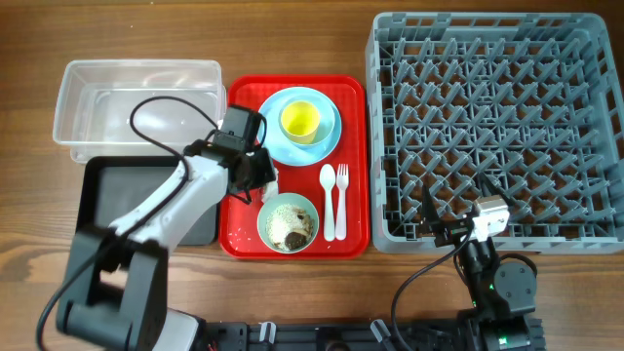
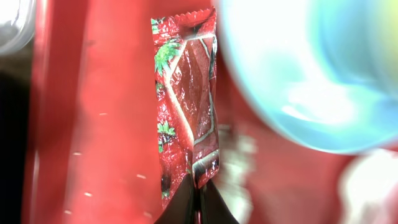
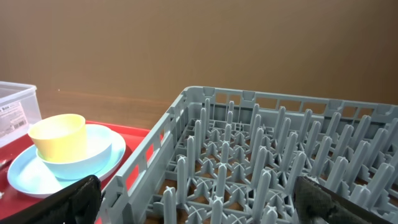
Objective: Sort waste into correct bins and load items into the dishwasher rack
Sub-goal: 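Grasp the red snack wrapper with the left gripper and lift, then carry the wrapper left and drop it into the clear bin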
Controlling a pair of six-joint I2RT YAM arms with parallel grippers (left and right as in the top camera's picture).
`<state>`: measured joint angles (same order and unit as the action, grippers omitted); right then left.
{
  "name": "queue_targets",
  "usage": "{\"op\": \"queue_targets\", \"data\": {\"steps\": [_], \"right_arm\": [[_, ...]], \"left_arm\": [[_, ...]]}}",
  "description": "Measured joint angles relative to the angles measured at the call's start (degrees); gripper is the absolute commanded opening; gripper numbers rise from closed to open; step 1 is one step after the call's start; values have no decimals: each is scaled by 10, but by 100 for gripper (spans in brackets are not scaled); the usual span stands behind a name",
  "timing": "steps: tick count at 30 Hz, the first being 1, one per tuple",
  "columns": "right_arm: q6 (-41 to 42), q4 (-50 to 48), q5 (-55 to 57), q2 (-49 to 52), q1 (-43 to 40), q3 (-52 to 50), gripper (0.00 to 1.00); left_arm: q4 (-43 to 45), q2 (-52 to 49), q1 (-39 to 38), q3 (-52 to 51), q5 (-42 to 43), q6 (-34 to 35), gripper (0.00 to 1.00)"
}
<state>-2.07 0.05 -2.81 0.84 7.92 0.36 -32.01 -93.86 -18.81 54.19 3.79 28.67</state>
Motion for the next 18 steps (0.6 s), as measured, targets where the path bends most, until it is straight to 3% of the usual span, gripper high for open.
{"op": "queue_targets", "data": {"steps": [5, 9, 13, 18], "right_arm": [[0, 0, 0, 0, 0, 0, 100], [0, 0, 0, 0, 0, 0, 100], [0, 0, 0, 0, 0, 0, 100], [0, 0, 0, 0, 0, 0, 100]], "left_arm": [[9, 104, 0, 27, 20, 0, 4], [40, 172, 5, 33, -49, 0, 4], [107, 174, 47, 33, -144, 0, 4], [180, 129, 133, 34, -186, 0, 7]]}}
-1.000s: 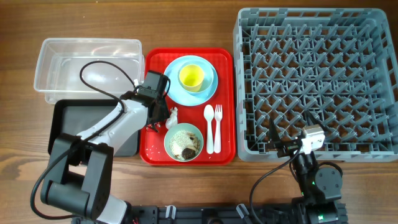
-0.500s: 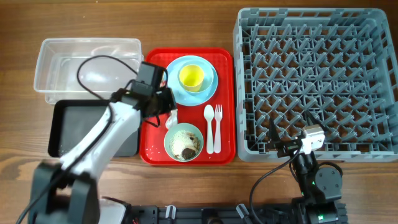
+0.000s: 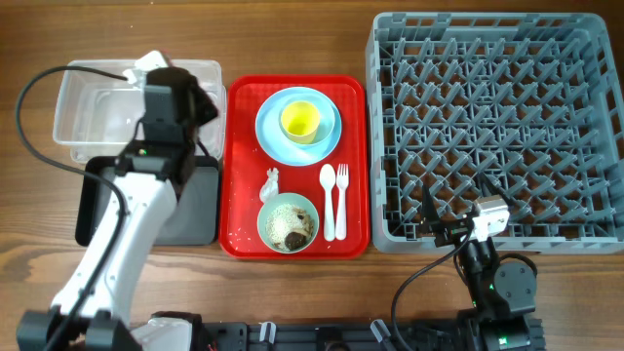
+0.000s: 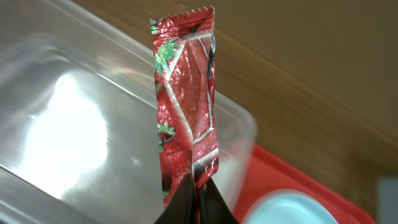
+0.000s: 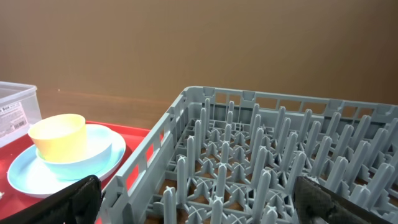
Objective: Sort waste into correct bins and load items into the dishwasher rack
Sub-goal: 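Carry the wrapper left and drop it into the clear bin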
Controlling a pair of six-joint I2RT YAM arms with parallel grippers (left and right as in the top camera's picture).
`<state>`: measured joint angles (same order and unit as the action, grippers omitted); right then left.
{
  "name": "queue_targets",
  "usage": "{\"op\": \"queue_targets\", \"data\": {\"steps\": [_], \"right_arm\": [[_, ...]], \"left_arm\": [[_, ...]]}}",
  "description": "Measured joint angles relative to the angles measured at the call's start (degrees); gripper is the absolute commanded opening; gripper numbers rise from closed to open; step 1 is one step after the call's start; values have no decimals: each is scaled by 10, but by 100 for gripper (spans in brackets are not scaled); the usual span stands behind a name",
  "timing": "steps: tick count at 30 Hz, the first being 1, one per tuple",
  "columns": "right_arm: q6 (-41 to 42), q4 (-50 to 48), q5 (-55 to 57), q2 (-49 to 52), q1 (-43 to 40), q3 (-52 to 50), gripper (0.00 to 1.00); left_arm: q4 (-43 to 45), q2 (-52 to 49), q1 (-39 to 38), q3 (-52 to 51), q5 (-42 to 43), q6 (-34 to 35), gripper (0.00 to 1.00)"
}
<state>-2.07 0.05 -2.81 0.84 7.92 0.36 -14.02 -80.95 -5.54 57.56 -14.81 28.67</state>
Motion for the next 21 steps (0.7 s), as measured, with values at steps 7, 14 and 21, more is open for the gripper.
{"op": "queue_targets", "data": {"steps": [7, 14, 21], "right_arm": [[0, 0, 0, 0, 0, 0, 100], [0, 0, 0, 0, 0, 0, 100], [0, 0, 0, 0, 0, 0, 100]], "left_arm": [[66, -114, 100, 0, -5, 2, 43], [107, -138, 116, 1, 0, -15, 89], [21, -33, 102, 2, 90, -33, 59]]}}
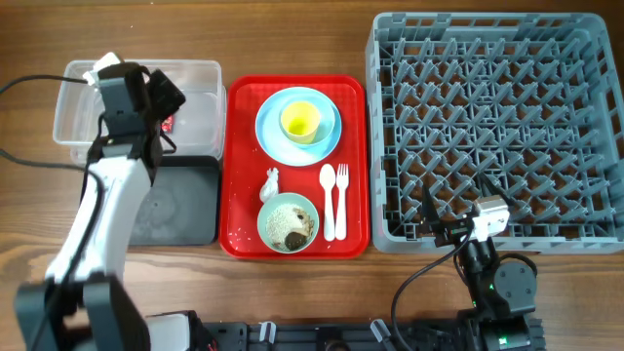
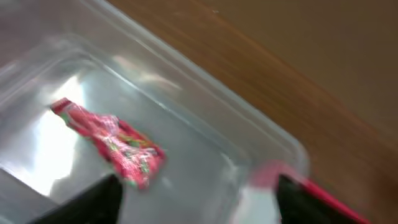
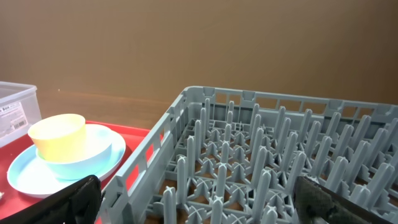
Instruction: Sort waste into correct bins and load items into the dishwasher rack
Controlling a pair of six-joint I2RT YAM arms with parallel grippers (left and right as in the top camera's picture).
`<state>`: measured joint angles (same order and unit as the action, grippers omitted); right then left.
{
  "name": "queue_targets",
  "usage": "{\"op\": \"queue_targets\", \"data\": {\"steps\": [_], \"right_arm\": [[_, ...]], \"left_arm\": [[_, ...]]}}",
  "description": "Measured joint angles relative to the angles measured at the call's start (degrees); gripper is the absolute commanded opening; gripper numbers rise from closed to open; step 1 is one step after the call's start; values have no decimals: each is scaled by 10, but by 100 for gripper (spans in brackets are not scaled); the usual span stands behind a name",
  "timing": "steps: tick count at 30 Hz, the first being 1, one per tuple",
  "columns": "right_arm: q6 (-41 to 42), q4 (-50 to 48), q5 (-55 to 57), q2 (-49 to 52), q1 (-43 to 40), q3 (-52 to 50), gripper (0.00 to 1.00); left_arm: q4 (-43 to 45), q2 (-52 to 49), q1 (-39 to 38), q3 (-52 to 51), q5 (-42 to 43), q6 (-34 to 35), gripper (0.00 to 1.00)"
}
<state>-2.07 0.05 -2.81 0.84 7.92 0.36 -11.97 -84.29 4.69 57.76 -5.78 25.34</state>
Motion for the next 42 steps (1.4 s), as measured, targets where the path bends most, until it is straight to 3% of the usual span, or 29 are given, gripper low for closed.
{"op": "queue_targets", "data": {"steps": [3, 7, 9, 13, 15, 26, 30, 42], "right_arm": [[0, 0, 0, 0, 0, 0, 100], [0, 0, 0, 0, 0, 0, 100], [0, 0, 0, 0, 0, 0, 100], [0, 0, 0, 0, 0, 0, 100], [0, 0, 0, 0, 0, 0, 99], [0, 0, 0, 0, 0, 0, 100], [0, 0, 0, 0, 0, 0, 100], [0, 0, 0, 0, 0, 0, 100]], "left_arm": [[-60, 57, -23, 3, 83, 2, 50], [-197, 93, -79, 6, 161, 0, 48], [-269, 90, -124, 5, 176, 0, 48], [-315, 75, -191, -6, 177, -2, 49], [-336, 56, -236, -16, 176, -2, 44], [-316, 10, -474, -22, 154, 14, 38], [-313, -9, -546, -22, 94, 38, 37], [-296, -64, -588, -22, 15, 49, 36]]}}
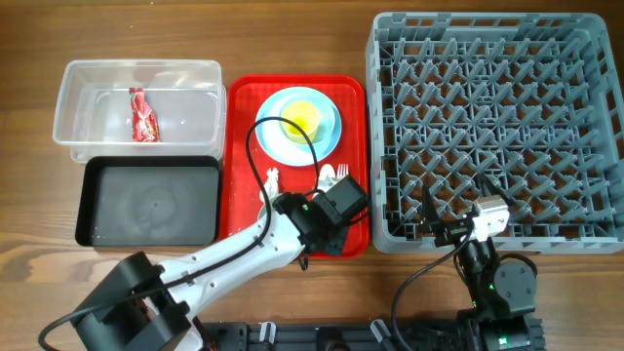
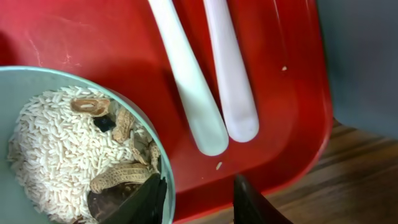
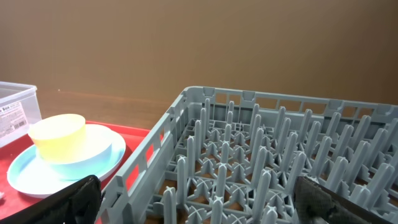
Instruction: Sort waste into correct bins and load items into the dishwasher rack
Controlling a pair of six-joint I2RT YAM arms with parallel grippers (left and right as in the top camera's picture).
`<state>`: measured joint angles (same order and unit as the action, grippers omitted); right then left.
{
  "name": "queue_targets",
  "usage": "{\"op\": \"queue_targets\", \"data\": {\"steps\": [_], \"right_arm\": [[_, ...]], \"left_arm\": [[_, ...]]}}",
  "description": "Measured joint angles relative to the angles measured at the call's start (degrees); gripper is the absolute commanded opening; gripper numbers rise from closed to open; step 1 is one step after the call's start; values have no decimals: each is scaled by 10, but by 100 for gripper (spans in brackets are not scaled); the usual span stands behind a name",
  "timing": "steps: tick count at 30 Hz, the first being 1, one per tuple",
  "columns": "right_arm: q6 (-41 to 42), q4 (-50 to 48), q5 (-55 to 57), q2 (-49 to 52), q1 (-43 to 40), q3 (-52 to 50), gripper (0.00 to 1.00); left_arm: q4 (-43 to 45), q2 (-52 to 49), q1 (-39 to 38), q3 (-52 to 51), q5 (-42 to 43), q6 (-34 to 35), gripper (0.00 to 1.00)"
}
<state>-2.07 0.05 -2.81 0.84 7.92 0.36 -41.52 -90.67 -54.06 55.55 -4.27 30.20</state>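
A teal bowl (image 2: 68,155) of rice and peanut shells sits at the front of the red tray (image 2: 112,37). My left gripper (image 2: 199,202) is open astride the bowl's rim, one finger inside and one outside. In the overhead view the left gripper (image 1: 327,210) covers the bowl. White spoon (image 2: 186,81) and fork (image 2: 231,74) handles lie beside the bowl. A red wrapper (image 1: 143,114) lies in the clear bin (image 1: 195,73). A yellow cup (image 1: 298,117) stands on a blue plate (image 1: 327,136). The right gripper (image 3: 205,199) is open at the grey dish rack's (image 1: 497,127) front edge.
A black bin (image 1: 146,203) sits in front of the clear bin, left of the tray. A crumpled white scrap (image 1: 271,178) lies on the tray near the bowl. The rack's upright pegs (image 3: 261,155) fill the right side of the table.
The left gripper has gone from above the clear bin to the tray's front, where its open fingers now straddle the bowl's rim. The wrapper stays in the clear bin. The right arm has not moved.
My left gripper was shut on the red wrapper over the tray. Then it held the wrapper above the clear bin. Then it was open with the wrapper lying in that bin. Now it stands open at the bowl of rice.
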Motion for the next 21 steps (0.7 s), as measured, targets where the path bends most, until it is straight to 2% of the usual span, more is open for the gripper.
{"op": "queue_targets", "data": {"steps": [10, 21], "right_arm": [[0, 0, 0, 0, 0, 0, 100], [0, 0, 0, 0, 0, 0, 100]], "left_arm": [[-33, -1, 0, 0, -52, 2, 36], [0, -2, 0, 0, -64, 2, 33]]}}
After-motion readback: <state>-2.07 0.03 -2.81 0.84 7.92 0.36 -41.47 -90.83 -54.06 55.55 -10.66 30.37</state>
